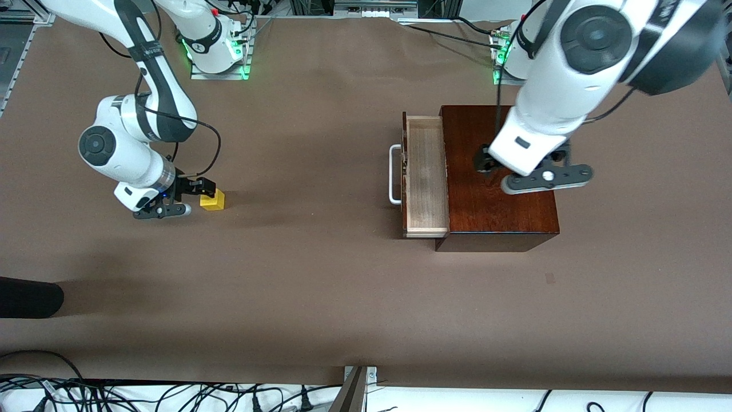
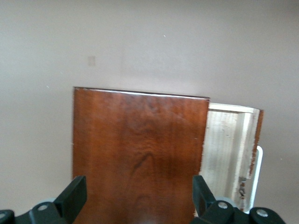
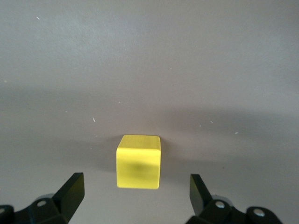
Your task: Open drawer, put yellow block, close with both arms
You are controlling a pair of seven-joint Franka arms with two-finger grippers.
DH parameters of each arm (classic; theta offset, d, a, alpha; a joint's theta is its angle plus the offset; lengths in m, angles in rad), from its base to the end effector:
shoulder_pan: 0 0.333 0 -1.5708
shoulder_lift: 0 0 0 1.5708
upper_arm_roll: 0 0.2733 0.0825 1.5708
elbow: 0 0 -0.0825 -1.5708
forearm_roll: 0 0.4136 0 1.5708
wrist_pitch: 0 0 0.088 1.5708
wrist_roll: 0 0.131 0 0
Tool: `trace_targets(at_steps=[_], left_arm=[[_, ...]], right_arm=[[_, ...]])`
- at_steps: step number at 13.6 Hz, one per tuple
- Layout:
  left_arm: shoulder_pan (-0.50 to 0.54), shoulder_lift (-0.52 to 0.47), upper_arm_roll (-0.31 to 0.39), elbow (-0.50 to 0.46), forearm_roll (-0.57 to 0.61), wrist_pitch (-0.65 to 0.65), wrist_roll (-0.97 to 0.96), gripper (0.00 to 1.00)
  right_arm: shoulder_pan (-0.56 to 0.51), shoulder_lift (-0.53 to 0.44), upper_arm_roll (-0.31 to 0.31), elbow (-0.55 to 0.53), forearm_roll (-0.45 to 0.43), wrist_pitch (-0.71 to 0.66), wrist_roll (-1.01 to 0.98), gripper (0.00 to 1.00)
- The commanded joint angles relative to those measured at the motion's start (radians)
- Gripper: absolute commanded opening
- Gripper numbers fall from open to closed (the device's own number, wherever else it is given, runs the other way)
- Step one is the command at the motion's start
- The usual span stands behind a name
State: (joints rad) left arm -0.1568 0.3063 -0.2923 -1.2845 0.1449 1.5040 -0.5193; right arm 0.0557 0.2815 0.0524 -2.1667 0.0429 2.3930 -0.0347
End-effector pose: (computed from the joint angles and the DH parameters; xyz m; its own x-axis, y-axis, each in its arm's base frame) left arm 0.6045 -0.2427 0.5118 0.9957 0.0855 -0.0358 0.0821 -0.9928 -0.0871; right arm 0.5602 0.0630 0.1719 0.9925 0.1097 -0.0542 0.1074 -0.9932 -0.0439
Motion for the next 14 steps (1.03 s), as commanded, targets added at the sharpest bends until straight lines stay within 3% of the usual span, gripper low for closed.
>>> trace_targets(at_steps=[1, 5, 7, 8, 10, 12, 14], left_arm=[[0.019, -0.107, 0.123, -0.086, -0.095, -0.013, 0.235, 1.00], [0.095, -0.233, 0.234, -0.252, -0.097, -0.005, 0.568, 1.00], [0.106, -0.259, 0.257, -0.289, -0.094, 0.033, 0.588, 1.00], [0.114, -0.275, 0.263, -0.324, -0.093, 0.080, 0.591, 1.00], [0.117, -0.309, 0.269, -0.361, -0.090, 0.081, 0.584, 1.00], [0.120, -0.299, 0.268, -0.332, -0.090, 0.042, 0.584, 1.00], [0.120, -0.299, 0.263, -0.332, -0.090, 0.044, 0.584, 1.00]], right_arm=[[0.006, 0.031, 0.010, -0.028, 0.017, 0.092, 0.009, 1.00], [0.006, 0.071, 0.014, -0.056, 0.017, 0.158, 0.007, 1.00], [0.007, 0.094, 0.015, -0.062, 0.017, 0.193, 0.007, 0.92], [0.007, 0.099, 0.014, -0.065, 0.015, 0.198, 0.007, 0.79], [0.007, 0.107, 0.015, -0.068, 0.015, 0.196, 0.007, 0.44], [0.007, 0.113, 0.015, -0.068, 0.015, 0.189, 0.006, 0.16], [0.007, 0.097, 0.017, -0.061, 0.012, 0.173, -0.016, 0.01]])
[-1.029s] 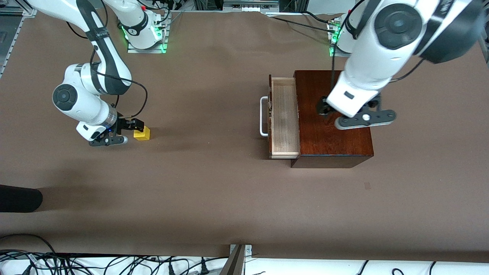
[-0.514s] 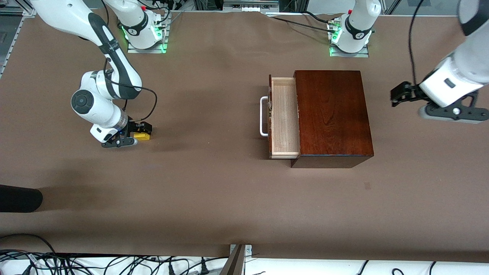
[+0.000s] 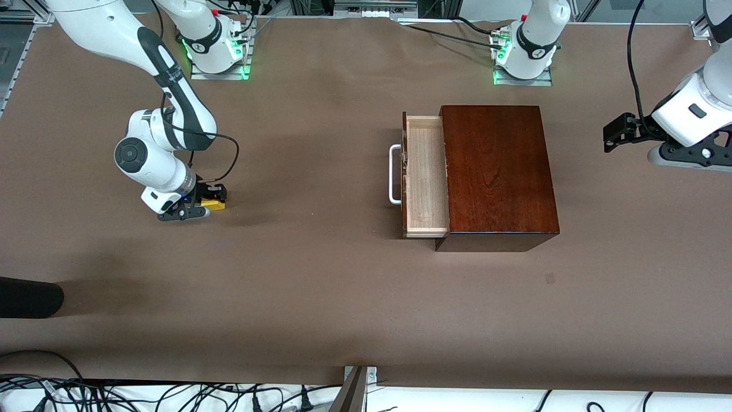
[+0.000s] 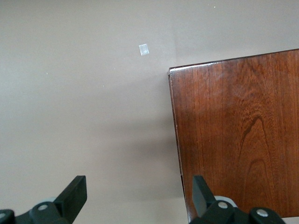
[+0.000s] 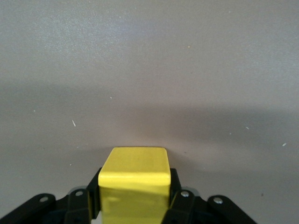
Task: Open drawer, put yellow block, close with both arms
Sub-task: 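Grasp the yellow cube with the right gripper while the left gripper withdraws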
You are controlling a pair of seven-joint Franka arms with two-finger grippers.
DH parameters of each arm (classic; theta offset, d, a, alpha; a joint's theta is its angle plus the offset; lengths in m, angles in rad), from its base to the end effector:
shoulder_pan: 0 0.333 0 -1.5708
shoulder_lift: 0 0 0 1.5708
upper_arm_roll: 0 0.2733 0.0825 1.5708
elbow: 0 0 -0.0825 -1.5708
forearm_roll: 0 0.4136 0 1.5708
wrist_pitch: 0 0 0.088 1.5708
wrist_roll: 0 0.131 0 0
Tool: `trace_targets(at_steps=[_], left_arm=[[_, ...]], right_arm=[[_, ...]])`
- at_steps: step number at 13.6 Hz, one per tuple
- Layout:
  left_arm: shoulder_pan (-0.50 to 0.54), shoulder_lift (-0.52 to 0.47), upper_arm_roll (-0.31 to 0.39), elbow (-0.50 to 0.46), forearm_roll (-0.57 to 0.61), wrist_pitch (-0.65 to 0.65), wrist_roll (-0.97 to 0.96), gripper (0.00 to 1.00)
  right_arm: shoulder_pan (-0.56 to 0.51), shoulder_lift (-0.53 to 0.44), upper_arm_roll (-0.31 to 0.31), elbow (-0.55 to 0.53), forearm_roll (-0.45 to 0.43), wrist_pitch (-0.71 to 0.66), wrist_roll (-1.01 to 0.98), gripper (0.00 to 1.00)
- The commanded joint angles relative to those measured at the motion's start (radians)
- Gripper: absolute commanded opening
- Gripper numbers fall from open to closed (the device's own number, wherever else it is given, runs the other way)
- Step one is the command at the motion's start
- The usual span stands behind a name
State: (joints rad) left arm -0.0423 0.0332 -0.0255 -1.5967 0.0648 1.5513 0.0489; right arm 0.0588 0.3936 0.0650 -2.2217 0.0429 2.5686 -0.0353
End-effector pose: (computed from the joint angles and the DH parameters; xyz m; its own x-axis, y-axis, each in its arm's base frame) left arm 0.5860 -0.0310 0.5241 0.9900 -0.1149 -0.0815 -0.1199 -0.9910 -0.0599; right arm 0.5376 0.0698 0.1031 0.9919 0.1188 -0.0455 0.1166 -0.9920 -0.0481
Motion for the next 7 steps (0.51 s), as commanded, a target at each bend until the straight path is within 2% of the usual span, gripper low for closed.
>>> trace_targets(at_steps=[1, 4, 7], left_arm=[[0.007, -0.024, -0.004, -0.020, -0.010, -0.004, 0.016, 1.00], [0.007, -0.022, -0.002, -0.019, -0.011, -0.005, 0.016, 1.00], [0.007, -0.018, -0.002, -0.019, -0.011, -0.005, 0.016, 1.00]], right_arm=[[0.004, -0.024, 0.024, 0.004, 0.012, -0.034, -0.014, 0.00], [0.004, -0.068, 0.076, 0.060, 0.012, -0.137, 0.000, 0.00], [0.004, -0.084, 0.102, 0.189, 0.005, -0.311, -0.002, 0.00]])
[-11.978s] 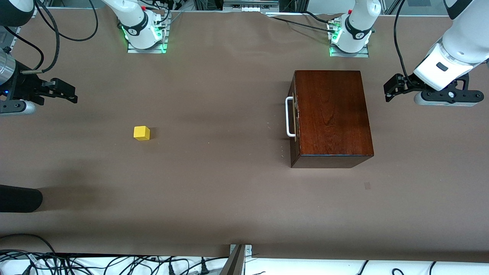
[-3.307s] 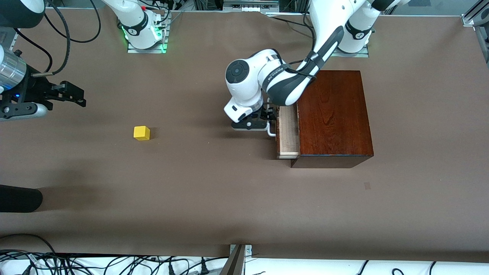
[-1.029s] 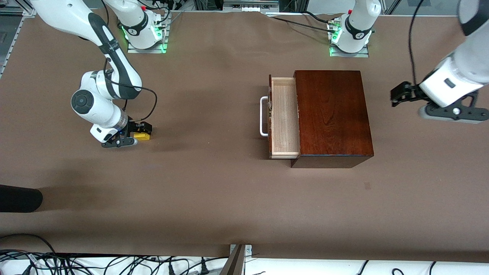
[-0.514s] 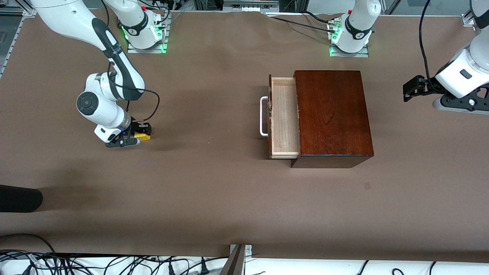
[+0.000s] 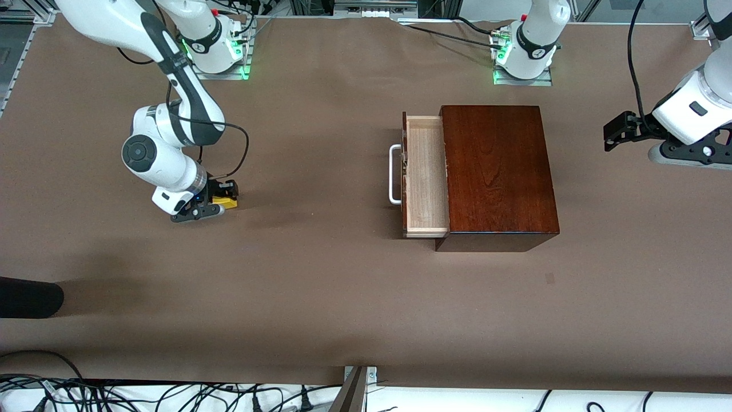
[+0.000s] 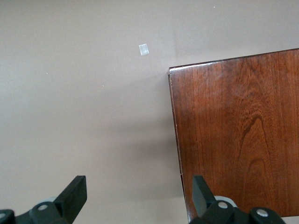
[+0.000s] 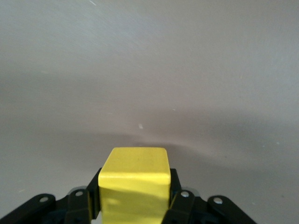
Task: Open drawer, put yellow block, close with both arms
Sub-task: 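Grasp the yellow cube with the right gripper while the left gripper withdraws, then lift the yellow cube with the right gripper and carry it over the drawer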
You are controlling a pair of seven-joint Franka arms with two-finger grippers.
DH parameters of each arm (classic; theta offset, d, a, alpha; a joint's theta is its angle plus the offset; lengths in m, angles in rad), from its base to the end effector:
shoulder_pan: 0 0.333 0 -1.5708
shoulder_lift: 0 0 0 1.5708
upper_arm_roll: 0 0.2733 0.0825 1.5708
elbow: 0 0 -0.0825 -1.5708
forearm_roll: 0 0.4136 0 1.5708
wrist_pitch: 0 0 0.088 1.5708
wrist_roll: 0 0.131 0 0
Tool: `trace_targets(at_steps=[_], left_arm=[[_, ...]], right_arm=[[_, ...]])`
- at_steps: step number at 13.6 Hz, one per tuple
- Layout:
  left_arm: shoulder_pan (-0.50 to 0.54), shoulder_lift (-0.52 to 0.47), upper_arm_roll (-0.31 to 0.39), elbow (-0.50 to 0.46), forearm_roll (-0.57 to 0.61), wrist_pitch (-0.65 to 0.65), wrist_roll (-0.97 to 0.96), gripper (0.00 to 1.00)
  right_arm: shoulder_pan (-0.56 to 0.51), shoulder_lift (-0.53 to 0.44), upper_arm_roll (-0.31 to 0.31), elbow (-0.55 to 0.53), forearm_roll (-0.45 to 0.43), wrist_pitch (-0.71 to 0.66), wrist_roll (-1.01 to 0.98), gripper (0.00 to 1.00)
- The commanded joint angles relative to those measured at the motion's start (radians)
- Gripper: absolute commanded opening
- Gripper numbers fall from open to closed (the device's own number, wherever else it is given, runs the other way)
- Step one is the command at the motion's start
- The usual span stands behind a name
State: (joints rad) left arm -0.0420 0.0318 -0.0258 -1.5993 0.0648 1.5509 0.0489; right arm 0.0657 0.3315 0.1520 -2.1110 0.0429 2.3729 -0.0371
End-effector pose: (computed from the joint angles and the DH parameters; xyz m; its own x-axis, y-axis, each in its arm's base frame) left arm 0.5855 -0.0310 0.5236 0.9899 -0.1149 -0.0831 -0.1200 -0.9910 -0.0598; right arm 0.5610 0.1289 0.1666 0.9740 0.2168 -0.0650 0.2115 -0.9741 -0.0794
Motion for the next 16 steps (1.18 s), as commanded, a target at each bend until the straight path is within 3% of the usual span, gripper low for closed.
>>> trace_targets(at_steps=[1, 6, 8, 11, 14, 16], left_arm=[[0.007, -0.016, -0.005, -0.014, -0.011, -0.005, 0.016, 1.00], [0.005, -0.016, -0.011, -0.013, -0.010, -0.005, 0.016, 1.00], [0.005, -0.018, -0.011, -0.013, -0.010, -0.006, 0.016, 1.00], [0.005, -0.018, -0.011, -0.013, -0.011, -0.008, 0.016, 1.00], [0.005, -0.016, -0.011, -0.011, -0.010, -0.008, 0.016, 1.00], [0.005, -0.018, -0.011, -0.011, -0.011, -0.009, 0.016, 1.00]], right_arm=[[-0.001, -0.022, 0.041, 0.115, 0.006, -0.170, 0.003, 0.00], [-0.001, -0.032, 0.222, 0.210, -0.020, -0.215, -0.007, 0.00], [0.043, -0.022, 0.270, 0.281, -0.096, -0.233, -0.010, 0.00], [0.204, 0.053, 0.270, 0.461, -0.210, -0.305, -0.026, 0.00], [0.339, 0.193, 0.270, 0.676, -0.250, -0.400, -0.058, 0.00], [0.432, 0.254, 0.267, 0.759, -0.287, -0.403, -0.060, 0.00]])
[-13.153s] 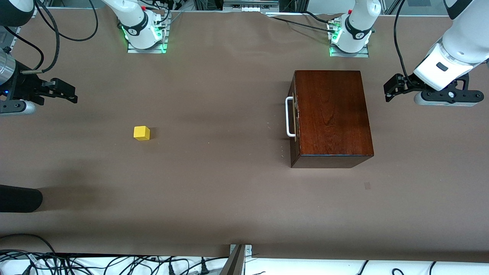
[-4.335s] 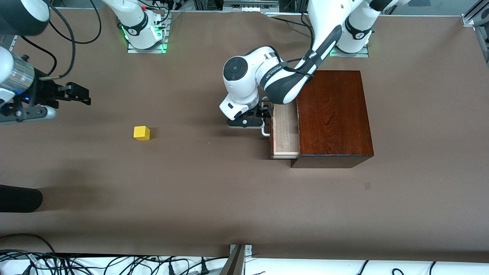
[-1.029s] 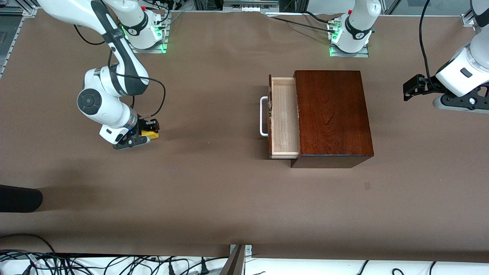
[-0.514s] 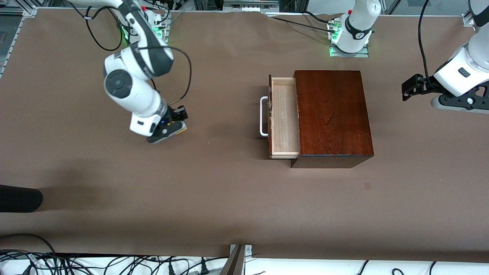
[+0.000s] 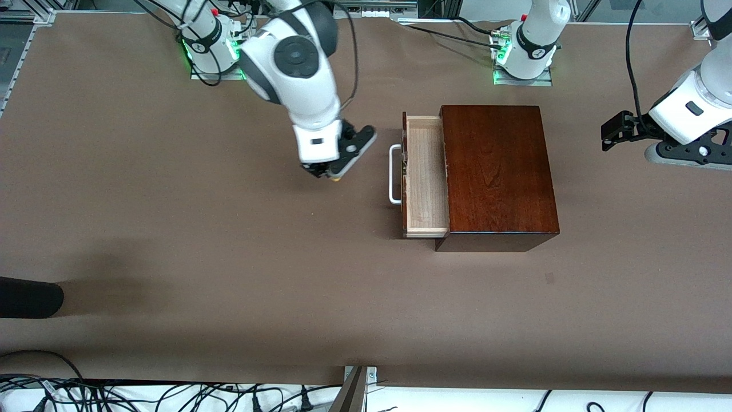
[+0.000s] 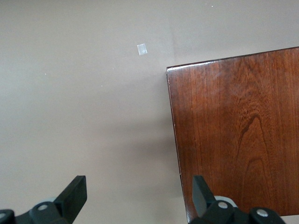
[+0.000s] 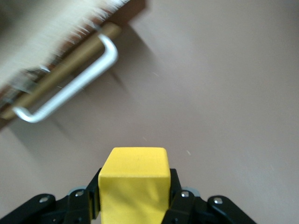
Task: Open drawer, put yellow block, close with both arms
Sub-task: 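Lift the yellow cube with the right gripper and carry it over the drawer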
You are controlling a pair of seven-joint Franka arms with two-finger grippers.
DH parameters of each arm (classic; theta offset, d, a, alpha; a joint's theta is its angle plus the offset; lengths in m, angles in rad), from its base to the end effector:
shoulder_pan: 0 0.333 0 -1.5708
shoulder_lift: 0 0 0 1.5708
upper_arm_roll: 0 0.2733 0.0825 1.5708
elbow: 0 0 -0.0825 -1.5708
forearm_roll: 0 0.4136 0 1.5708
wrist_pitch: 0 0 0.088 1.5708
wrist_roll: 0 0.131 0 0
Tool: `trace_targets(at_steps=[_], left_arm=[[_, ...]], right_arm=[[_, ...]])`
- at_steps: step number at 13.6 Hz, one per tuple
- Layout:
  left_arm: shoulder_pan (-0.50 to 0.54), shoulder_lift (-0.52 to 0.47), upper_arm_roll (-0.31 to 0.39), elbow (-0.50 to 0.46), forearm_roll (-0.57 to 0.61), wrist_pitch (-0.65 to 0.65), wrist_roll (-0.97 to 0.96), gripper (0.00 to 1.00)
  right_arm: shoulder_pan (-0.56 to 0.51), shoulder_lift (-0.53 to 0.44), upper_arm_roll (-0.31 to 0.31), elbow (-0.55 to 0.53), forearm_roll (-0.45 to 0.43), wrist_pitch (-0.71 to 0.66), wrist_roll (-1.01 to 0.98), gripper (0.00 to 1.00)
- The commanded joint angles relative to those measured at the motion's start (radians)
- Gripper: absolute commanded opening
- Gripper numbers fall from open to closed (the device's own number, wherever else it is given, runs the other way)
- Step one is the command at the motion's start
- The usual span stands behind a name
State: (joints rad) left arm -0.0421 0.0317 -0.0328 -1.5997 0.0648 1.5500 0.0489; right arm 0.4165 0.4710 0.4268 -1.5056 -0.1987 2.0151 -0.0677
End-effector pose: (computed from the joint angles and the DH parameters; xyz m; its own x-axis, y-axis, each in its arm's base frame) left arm 0.5850 -0.0351 0.5234 0.9890 -0.1218 -0.0843 -0.1271 -0.9901 -0.0596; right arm 0.5031 0.4921 0.3483 0.5875 0.8051 0.0823 0.8077 -0.5896 0.0023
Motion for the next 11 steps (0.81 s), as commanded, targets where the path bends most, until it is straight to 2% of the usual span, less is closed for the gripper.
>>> trace_targets(at_steps=[1, 3, 6, 11], left_arm=[[0.004, -0.018, -0.004, -0.012, -0.011, -0.008, 0.016, 1.00], [0.004, -0.018, -0.007, -0.012, -0.013, -0.008, 0.016, 1.00], [0.004, -0.016, -0.007, -0.012, -0.011, -0.008, 0.016, 1.00], [0.005, -0.016, -0.007, -0.012, -0.013, -0.008, 0.016, 1.00]], right_arm=[[0.099, 0.120, -0.010, 0.163, -0.053, -0.044, -0.032, 0.00], [0.117, 0.124, -0.004, 0.180, -0.053, -0.045, -0.041, 0.00], [0.221, 0.139, -0.011, 0.267, -0.068, -0.116, -0.046, 0.00], [0.346, 0.224, -0.011, 0.364, -0.211, -0.148, -0.057, 0.00]])
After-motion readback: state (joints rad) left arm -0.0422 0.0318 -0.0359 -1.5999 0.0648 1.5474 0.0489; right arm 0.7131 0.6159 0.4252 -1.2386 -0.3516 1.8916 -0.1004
